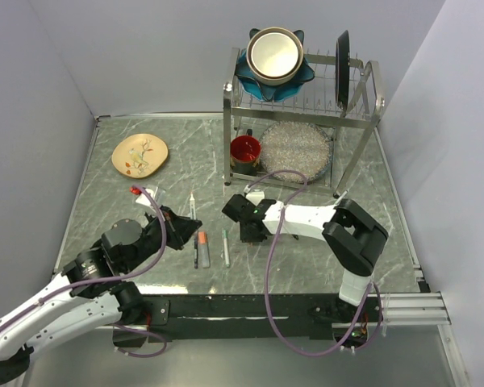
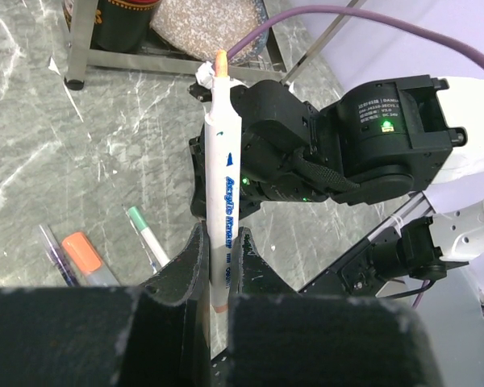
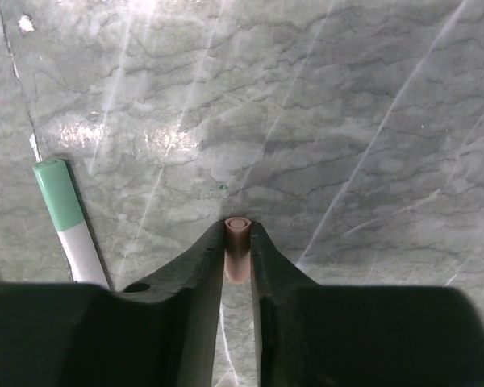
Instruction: Insert the pens into the pen caps
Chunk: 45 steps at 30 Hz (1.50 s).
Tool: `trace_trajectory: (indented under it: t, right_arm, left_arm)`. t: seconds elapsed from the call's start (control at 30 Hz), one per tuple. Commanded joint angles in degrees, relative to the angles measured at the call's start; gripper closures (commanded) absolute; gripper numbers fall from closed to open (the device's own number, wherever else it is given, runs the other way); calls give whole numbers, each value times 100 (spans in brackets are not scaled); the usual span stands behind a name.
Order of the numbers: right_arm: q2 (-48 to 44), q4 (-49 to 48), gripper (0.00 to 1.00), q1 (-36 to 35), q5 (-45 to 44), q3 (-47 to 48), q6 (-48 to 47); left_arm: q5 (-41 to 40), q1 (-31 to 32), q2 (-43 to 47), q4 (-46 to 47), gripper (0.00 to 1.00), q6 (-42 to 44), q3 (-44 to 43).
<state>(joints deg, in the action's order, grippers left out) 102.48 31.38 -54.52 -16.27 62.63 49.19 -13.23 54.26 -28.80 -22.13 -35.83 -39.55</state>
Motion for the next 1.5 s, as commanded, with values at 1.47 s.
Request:
trace_trajectory:
  t: [1.47]
  right_arm:
    - [-2750, -2162, 100, 56, -306, -1570, 355]
  left_arm:
    - [2079, 313, -3809, 5728, 99, -2112, 2347]
